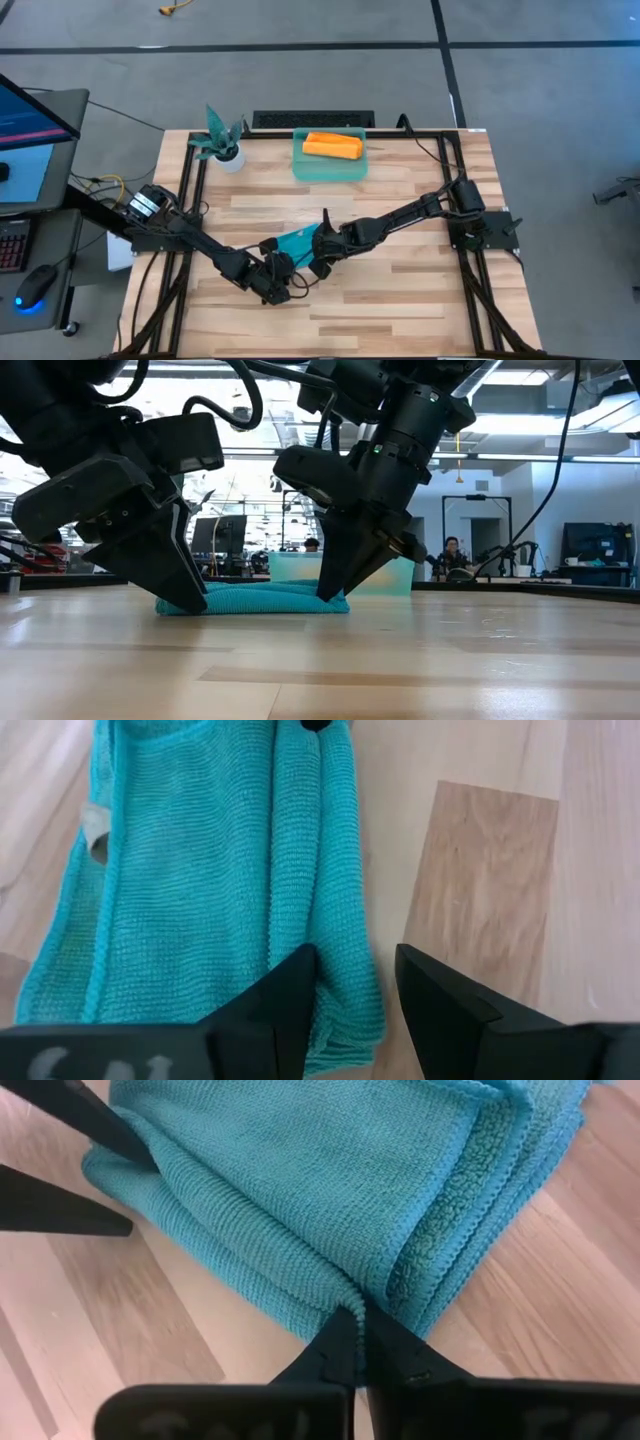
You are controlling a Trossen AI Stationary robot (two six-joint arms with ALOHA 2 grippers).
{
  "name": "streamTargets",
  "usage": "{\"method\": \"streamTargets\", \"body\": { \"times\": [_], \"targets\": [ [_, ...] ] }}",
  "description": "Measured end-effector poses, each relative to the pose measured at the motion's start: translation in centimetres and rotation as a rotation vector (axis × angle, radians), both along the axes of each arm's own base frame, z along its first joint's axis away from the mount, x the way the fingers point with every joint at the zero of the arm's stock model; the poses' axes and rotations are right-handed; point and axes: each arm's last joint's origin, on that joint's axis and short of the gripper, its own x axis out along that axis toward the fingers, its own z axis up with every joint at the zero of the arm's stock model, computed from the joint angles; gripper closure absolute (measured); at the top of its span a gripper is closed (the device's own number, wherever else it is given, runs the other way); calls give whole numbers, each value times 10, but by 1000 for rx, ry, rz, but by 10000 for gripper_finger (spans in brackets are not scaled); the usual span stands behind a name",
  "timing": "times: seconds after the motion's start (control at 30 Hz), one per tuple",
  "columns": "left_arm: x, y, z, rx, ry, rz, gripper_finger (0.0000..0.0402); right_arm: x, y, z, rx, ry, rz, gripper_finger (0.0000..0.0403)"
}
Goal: Roll microfiber towels into tight, uniform cylinder then place into a basket
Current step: Roll the blue microfiber cloth
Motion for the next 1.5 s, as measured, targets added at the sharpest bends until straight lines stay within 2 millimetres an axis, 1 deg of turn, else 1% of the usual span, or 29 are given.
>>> {"method": "streamTargets", "body": {
  "times": [0.17, 0.3, 0.43, 0.6, 0.67, 0.73, 0.83, 1.0, 1.13, 1.2, 1.3, 1.37, 1.5],
  "targets": [
    [-1, 0, 0, -23, 17, -7, 267, 1, 0, 1, 10, -4, 46, 369],
    [-1, 0, 0, -26, 26, -10, 267, -1, 1, 8, 7, -18, 85, 364],
    [-2, 0, -1, -23, 33, -18, 267, -4, 1, 27, -4, -61, 123, 363],
    [-2, 0, -1, -19, 37, -21, 267, -7, 0, 43, -44, -96, 180, 363],
    [-2, 0, -1, -16, 42, -22, 267, -8, 2, 50, -72, -126, 207, 363],
    [-2, 0, -2, -17, 43, -24, 267, -12, 3, 57, -97, -126, 232, 363],
    [-2, 0, -2, -10, 47, -34, 267, -17, 8, 66, -148, -140, 230, 363],
    [-3, 0, -2, -9, 51, -37, 267, -22, 14, 69, -241, -129, 221, 364],
    [-3, 0, -2, -9, 51, -37, 267, -27, 13, 66, -260, -75, 228, 365],
    [-3, 0, -2, -9, 51, -37, 267, -30, 13, 66, -303, -56, 219, 365],
    [-3, 0, -2, -8, 52, -37, 267, -42, 18, 78, -390, -34, 213, 365],
    [-3, 0, -2, -9, 53, -38, 267, -56, 25, 87, -459, -2, 228, 365],
    [-4, -1, -3, -6, 57, -41, 267, -81, 52, 100, -606, 0, 286, 365]
  ]
}}
